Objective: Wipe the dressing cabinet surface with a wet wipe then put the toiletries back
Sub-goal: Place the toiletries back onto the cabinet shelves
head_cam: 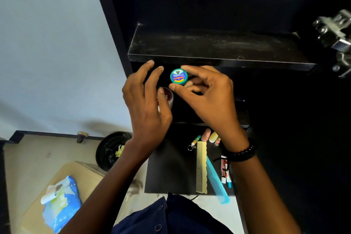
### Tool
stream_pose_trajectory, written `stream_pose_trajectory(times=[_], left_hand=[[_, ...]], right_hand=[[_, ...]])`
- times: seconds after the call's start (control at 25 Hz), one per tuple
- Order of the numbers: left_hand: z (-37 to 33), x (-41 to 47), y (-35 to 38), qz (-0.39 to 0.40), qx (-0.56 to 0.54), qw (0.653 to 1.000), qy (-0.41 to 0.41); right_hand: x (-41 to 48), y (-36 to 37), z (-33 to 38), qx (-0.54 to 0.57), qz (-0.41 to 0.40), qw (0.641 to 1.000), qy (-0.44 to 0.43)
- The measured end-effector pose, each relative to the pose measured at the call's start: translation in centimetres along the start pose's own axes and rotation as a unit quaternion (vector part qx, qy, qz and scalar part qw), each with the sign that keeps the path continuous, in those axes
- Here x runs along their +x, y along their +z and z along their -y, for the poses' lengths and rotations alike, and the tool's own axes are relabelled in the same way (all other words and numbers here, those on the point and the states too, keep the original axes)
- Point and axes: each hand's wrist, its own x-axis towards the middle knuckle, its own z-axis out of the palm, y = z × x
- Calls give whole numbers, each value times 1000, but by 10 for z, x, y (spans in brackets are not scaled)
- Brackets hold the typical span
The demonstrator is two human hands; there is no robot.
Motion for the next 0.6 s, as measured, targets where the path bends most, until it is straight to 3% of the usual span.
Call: stream_pose_trajectory(times=[0.2,0.32,0.6], left_hand=[[-3,14,-2,6,64,998,14],[-3,17,-1,24,75,997,13],[3,15,-1,50,73,996,14]], right_hand=[[6,-15,39,-32,-15,998,-47],[31,-12,49,-128,-56,985,-106],[83,7,26,-288,-80,950,-93]])
